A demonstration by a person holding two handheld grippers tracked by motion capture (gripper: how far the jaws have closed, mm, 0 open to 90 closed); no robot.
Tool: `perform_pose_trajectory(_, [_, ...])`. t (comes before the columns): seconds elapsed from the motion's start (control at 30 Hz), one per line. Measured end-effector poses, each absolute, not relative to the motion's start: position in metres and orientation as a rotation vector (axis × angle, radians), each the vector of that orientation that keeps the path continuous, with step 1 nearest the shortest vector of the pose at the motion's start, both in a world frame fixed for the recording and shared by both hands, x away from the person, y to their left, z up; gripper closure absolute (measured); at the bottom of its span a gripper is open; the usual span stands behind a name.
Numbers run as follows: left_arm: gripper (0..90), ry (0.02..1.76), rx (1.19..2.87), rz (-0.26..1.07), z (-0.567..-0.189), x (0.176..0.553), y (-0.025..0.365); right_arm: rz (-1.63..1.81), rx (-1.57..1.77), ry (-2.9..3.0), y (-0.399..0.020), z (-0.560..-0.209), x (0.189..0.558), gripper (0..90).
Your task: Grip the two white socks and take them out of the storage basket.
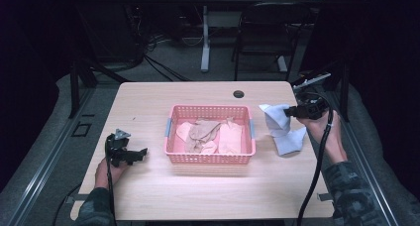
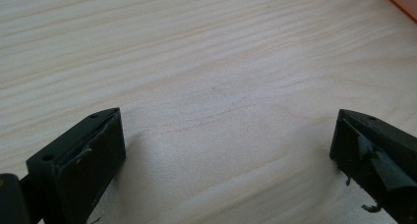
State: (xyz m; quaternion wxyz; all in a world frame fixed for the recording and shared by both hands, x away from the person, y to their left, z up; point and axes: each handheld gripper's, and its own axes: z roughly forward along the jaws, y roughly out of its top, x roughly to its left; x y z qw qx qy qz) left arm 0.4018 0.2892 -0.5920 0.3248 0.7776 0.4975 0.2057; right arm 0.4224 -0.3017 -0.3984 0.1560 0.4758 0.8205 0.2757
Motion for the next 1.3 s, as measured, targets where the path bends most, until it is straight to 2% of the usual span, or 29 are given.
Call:
perform_pose_trajectory(0.47, [0.1, 1.304, 2.039, 0.540, -0.592, 0.402, 0.289, 0.707, 1.540, 2.446, -0.308, -0.475, 0.448, 82.7])
perform_pose_trajectory(0.93, [0.1, 1.304, 2.039, 0.540, -0.592, 0.402, 0.289, 0.623, 1.590, 2.475, -0.292, -0.493, 0.462, 80.2])
perform_pose_trajectory(1.0, [0.1, 1.304, 2.040, 0.540, -0.592, 0.402, 0.289, 0.627, 1.594, 2.477, -0.290, -0.493, 0.463, 77.3])
perform_pose_trajectory(1.1, [0.1, 1.304, 2.039, 0.540, -0.592, 0.402, 0.289, 0.636, 1.581, 2.463, -0.291, -0.488, 0.460, 65.8])
perform_pose_trajectory(1.13, [0.1, 1.304, 2.039, 0.540, -0.592, 0.402, 0.289, 0.636, 1.581, 2.463, -0.291, -0.488, 0.460, 65.8])
perform_pose_trajectory(1.17, [0.1, 1.303, 2.040, 0.540, -0.592, 0.402, 0.289, 0.638, 1.577, 2.459, -0.292, -0.486, 0.458, 61.7])
perform_pose_trajectory(1.2, [0.1, 1.304, 2.039, 0.540, -0.592, 0.402, 0.289, 0.671, 1.575, 2.444, -0.294, -0.483, 0.454, 52.2])
perform_pose_trajectory(1.27, [0.1, 1.304, 2.039, 0.540, -0.592, 0.402, 0.289, 0.668, 1.570, 2.440, -0.295, -0.481, 0.452, 49.2])
perform_pose_trajectory(1.3, [0.1, 1.304, 2.040, 0.540, -0.592, 0.402, 0.289, 0.702, 1.559, 2.433, -0.298, -0.476, 0.446, 41.9])
